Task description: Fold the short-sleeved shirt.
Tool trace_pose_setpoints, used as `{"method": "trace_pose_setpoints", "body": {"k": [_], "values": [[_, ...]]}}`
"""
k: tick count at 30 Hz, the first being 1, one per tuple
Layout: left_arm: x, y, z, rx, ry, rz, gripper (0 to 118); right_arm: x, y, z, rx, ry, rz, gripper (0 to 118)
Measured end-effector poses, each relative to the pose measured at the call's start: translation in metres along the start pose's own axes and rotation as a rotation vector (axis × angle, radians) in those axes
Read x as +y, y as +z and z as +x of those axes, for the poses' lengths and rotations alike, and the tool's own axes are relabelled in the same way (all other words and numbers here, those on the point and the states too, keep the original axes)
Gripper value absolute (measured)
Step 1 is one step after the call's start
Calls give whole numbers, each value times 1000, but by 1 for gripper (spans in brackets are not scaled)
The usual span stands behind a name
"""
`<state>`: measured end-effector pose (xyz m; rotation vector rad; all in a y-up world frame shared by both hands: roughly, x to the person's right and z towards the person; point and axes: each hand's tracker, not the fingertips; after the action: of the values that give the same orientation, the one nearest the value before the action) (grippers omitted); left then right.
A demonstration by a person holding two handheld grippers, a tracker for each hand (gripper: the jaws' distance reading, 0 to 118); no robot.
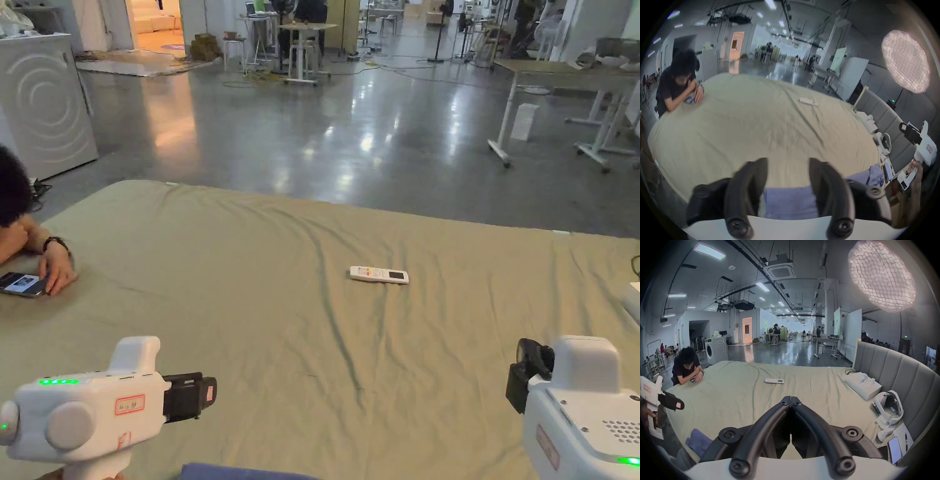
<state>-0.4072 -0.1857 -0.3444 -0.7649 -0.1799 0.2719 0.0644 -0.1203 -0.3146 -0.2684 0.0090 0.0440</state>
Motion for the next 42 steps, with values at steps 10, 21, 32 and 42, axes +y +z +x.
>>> {"method": "trace_pose_setpoints", "body": {"k": [10,21,32,42], "values": [[-61,-41,-93,-196,255,-268,62,-7,-10,-10,23,29,-65,0],[-99,-76,-129,-444,492,-360,62,-10,-14,-15,15,53,-92,0],[-101,-86,-78,-577,432,-426,59,-18,-16,-24,35,59,-116,0],[-98,-90,-77,-463,370,-434,8,-18,-11,-19,29,76,-123,0]]}}
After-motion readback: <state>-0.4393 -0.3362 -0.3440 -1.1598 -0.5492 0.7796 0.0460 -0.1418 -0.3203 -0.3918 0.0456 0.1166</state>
